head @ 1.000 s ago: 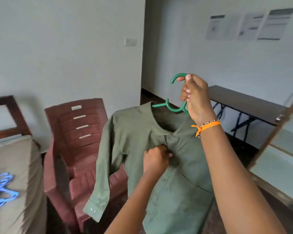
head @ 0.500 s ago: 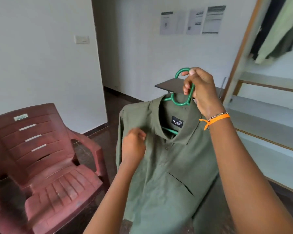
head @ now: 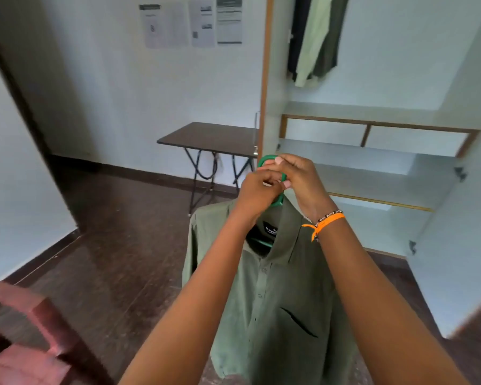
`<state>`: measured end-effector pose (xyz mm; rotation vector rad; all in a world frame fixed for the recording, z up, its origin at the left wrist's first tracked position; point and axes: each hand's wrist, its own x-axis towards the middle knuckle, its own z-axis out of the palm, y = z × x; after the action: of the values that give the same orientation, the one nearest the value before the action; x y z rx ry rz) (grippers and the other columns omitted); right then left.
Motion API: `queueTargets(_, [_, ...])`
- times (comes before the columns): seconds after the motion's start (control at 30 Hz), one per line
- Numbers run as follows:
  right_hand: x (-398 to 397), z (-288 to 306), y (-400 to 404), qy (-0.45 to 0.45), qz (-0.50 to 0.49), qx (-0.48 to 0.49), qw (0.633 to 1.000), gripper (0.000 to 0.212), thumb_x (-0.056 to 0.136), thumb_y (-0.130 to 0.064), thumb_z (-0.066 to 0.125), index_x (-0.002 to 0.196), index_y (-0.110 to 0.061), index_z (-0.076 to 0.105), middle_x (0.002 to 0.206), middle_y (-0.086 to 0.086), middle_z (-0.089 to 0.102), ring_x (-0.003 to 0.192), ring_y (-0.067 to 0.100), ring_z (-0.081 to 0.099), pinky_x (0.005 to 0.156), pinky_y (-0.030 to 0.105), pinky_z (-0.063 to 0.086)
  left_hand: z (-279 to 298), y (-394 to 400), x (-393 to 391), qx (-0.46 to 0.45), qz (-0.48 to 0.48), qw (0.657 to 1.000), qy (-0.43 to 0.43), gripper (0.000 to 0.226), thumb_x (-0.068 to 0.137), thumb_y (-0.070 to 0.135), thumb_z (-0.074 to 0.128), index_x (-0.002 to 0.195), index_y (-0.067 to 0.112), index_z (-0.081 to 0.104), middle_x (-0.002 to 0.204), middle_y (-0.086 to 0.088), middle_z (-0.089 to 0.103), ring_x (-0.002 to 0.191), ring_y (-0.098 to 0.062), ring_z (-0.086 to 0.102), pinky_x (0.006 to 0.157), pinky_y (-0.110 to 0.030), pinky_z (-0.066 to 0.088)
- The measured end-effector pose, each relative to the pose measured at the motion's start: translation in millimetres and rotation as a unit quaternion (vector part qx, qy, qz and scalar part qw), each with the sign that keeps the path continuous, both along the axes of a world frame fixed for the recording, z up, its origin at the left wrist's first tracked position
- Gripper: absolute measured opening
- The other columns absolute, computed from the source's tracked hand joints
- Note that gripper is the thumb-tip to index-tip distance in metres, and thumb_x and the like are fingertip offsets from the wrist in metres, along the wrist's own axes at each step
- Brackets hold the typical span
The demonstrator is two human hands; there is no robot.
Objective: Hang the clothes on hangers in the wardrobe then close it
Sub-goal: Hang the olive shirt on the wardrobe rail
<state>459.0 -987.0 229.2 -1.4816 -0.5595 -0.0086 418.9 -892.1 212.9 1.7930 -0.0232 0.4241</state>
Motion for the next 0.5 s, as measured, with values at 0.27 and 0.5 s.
queueTargets(0.27, [107.1,-21.7,-119.7,-0.038,-0.153,-0.195,0.968,0.026,0.099,-0.021,0.046,0.123,-0.015,0.054,0.116,-0.009,0.056,0.101,0.0,0.053,0.085,0.02,0.041,-16.8,-83.6,156.0,0.182,-0.032,0.982,-0.042,0.026,0.091,0.014,0.06,0.068,0.004,0.053,0.063,0.002,0.044,0.058,-0.008,0.04,0.057,-0.028,0.025])
queueTargets(0.5, [187.5,-51.2,-207.0,-0.043,-0.211,-0.477,0.852,0.019,0.099,-0.019,0.042,0.081,-0.014,0.047,0.082,0.003,0.055,0.08,0.024,0.052,0.066,0.031,0.031,13.8,-138.6,299.1,0.158,-0.061,0.984,-0.052,0.02,0.097,0.012,0.05,0.077,0.013,0.052,0.092,-0.004,0.057,0.082,-0.021,0.062,0.082,-0.036,0.053])
